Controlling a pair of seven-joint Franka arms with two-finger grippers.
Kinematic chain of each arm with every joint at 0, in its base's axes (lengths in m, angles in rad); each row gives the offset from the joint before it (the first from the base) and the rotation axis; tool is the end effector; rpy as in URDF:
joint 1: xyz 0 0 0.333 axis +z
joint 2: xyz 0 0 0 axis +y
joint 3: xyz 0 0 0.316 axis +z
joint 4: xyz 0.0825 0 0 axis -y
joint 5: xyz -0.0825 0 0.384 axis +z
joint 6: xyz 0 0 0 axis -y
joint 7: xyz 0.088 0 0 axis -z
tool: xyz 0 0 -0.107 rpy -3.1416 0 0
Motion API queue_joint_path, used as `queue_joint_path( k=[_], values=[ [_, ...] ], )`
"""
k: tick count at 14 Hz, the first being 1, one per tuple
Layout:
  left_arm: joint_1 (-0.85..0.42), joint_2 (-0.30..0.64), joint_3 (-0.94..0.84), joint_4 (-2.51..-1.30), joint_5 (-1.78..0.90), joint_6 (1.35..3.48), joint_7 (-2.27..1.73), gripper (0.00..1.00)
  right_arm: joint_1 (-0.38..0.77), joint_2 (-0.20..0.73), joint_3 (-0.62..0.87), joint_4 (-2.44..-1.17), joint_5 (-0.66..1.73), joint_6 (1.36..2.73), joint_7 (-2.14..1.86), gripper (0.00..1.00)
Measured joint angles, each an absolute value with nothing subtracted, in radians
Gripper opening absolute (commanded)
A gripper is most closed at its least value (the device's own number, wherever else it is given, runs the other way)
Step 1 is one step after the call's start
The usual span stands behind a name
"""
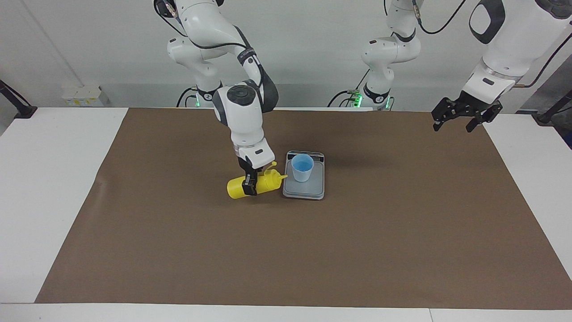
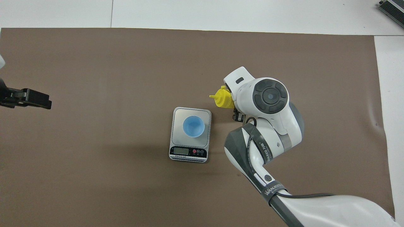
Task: Pour seasoning into cup on scale with both arms
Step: 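Carry the bottle with the right gripper over the cup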
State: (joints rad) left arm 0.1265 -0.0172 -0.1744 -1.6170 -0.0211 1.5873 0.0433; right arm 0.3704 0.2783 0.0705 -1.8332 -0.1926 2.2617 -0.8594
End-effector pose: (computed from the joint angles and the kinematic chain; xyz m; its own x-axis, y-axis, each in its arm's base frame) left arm 0.5492 -0.0294 0.6135 0.9958 -0.0907 -0.0120 -0.0904 -0.9957 0.0186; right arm 0.5831 0.2663 0.3954 0.1640 0.9863 -0.0169 0.9665 -0.1572 0.2027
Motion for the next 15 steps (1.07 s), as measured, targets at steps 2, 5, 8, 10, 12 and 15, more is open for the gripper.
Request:
queue_joint_path(
  k=[2, 5, 8, 10, 12, 15],
  values=[
    [0.126, -0.017, -0.174, -1.617, -0.021, 1.587, 0.043, 1.00, 0.402, 0.270, 0.071, -1.815, -0.272, 2.216, -0.842, 0.00],
    [0.126, -0.017, -0.174, -1.617, -0.021, 1.587, 0.043, 1.00, 0.444, 0.257, 0.071, -1.812, -0.403, 2.170, -0.826, 0.00],
    [0.126, -0.017, -0.174, -1.617, -0.021, 1.587, 0.043, 1.00, 0.484, 0.246, 0.071, -1.812, -0.528, 2.144, -0.822, 0.00],
    [0.126, -0.017, -0.174, -1.617, -0.021, 1.587, 0.043, 1.00, 0.523, 0.238, 0.072, -1.812, -0.657, 2.126, -0.821, 0.00],
    [0.126, -0.017, -0.174, -1.617, -0.021, 1.587, 0.043, 1.00, 0.576, 0.228, 0.074, -1.815, -0.783, 2.111, -0.811, 0.00],
    [0.126, -0.017, -0.174, -1.617, -0.021, 1.587, 0.043, 1.00, 0.587, 0.219, 0.074, -1.823, -0.855, 2.109, -0.811, 0.00]
  ],
)
